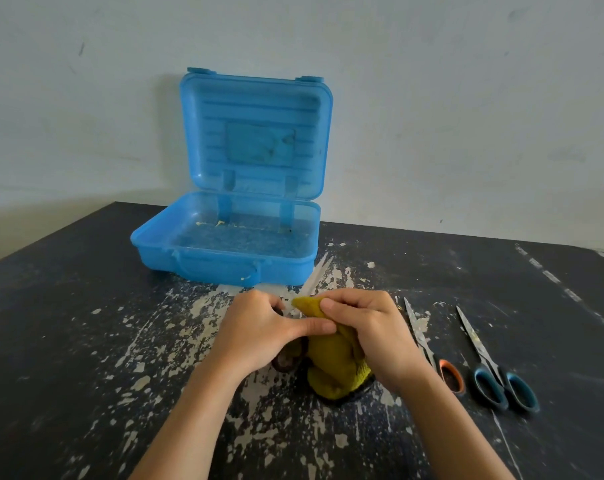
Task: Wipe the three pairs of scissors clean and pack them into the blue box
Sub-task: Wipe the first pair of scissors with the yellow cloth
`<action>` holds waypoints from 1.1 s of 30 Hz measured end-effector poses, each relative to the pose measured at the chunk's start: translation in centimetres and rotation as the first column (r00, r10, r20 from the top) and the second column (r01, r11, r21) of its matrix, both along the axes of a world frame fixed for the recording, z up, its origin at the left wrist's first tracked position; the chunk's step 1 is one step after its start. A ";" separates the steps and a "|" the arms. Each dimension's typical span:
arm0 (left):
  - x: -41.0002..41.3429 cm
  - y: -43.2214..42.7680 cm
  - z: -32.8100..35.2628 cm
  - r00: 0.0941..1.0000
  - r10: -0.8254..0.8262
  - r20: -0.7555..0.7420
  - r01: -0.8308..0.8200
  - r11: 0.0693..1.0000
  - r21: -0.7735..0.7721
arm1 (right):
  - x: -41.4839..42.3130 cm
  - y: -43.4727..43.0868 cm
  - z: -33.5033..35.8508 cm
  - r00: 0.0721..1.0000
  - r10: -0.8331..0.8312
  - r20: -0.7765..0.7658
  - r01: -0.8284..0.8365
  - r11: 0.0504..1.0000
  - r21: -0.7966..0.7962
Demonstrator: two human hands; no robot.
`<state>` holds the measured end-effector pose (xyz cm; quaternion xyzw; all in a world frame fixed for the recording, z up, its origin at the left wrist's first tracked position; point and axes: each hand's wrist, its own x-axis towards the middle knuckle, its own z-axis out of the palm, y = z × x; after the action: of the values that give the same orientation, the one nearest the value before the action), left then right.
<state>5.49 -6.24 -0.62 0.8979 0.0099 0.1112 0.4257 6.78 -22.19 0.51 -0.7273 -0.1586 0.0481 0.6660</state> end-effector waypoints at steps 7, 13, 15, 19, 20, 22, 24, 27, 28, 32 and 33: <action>0.0 0.1 0.0 1.000 0.028 -0.007 -0.028 0.999 0.023 | 0.4 -1.1 -0.2 0.997 0.059 -0.050 -0.052 0.990 0.128; -0.1 -0.2 0.0 0.990 -0.093 -0.110 0.100 0.993 0.061 | 0.2 -0.8 -0.2 0.932 -0.151 0.329 0.214 0.963 -0.164; -0.2 -0.8 0.0 0.978 -0.161 -0.131 0.168 0.985 0.048 | -0.1 0.2 -0.9 0.895 -0.024 0.446 0.193 0.921 -0.338; -0.3 -1.0 0.1 0.981 -0.149 -0.127 0.163 0.981 0.107 | 0.7 0.7 -2.2 0.794 -0.016 0.608 0.313 0.868 -0.386; -0.3 -1.0 0.1 0.981 -0.144 -0.133 0.159 0.980 0.118 | 1.0 0.5 -2.3 0.780 -0.066 0.623 0.366 0.855 -0.367; -0.3 -1.3 0.1 0.979 -0.146 -0.140 0.166 0.976 0.144 | 1.6 -0.1 -2.3 0.749 -0.169 0.640 0.475 0.811 -0.343; -0.4 -1.5 0.0 0.977 -0.148 -0.153 0.176 0.965 0.192 | 2.1 -0.8 -2.4 0.757 -0.256 0.601 0.546 0.754 -0.365; -0.6 -1.4 0.4 0.972 -0.135 -0.190 0.176 0.960 0.218 | 2.3 -1.8 -2.4 0.772 -0.406 0.490 0.601 0.718 -0.352; -0.6 -1.2 0.5 0.972 -0.130 -0.194 0.170 0.964 0.205 | 2.2 -1.9 -2.2 0.764 -0.443 0.470 0.613 0.726 -0.311; -0.5 -0.6 0.8 0.972 -0.104 -0.210 0.144 0.972 0.185 | 0.7 -1.0 -0.6 0.838 -0.241 0.490 0.401 0.881 -0.252; -0.5 -0.6 0.8 0.970 -0.106 -0.221 0.143 0.976 0.162 | 0.2 -0.4 -0.5 0.876 -0.109 0.471 0.280 0.908 -0.312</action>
<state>4.97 -6.81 0.21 0.9377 -0.0115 -0.0113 0.3470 6.93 -22.60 0.06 -0.8437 -0.2185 -0.1580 0.4642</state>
